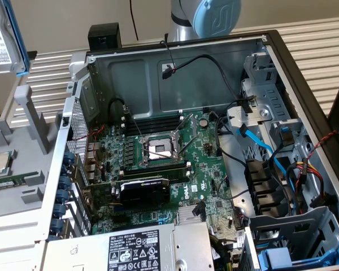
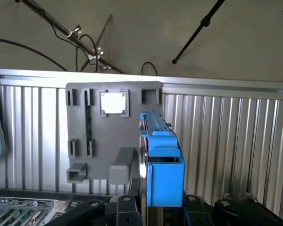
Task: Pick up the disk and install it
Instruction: 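Pick up the disk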
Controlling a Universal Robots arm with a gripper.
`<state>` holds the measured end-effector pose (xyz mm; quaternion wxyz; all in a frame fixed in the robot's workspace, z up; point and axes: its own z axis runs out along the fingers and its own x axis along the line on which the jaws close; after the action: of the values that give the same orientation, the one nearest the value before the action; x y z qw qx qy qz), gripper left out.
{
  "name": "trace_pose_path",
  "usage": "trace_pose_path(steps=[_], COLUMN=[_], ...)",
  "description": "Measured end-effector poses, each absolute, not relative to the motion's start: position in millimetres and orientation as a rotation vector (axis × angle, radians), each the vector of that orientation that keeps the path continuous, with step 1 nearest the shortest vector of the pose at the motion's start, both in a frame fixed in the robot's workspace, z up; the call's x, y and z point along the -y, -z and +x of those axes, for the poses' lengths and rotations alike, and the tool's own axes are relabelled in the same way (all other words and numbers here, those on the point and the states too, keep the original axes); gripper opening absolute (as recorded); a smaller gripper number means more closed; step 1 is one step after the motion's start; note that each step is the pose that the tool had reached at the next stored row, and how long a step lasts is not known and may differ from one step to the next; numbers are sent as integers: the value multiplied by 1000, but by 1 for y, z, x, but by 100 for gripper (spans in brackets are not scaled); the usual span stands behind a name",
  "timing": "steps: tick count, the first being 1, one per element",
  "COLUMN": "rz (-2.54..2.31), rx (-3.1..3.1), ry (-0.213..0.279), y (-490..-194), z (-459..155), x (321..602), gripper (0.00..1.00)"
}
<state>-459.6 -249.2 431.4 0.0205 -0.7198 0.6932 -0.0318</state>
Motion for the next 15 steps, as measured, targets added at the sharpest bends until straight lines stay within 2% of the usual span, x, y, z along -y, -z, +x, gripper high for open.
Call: trace_pose_path(steps=[15], rz=[-2229], rx=[-2147], ry=[94], y=[-472], z=[-424], x=[249], gripper=[37])
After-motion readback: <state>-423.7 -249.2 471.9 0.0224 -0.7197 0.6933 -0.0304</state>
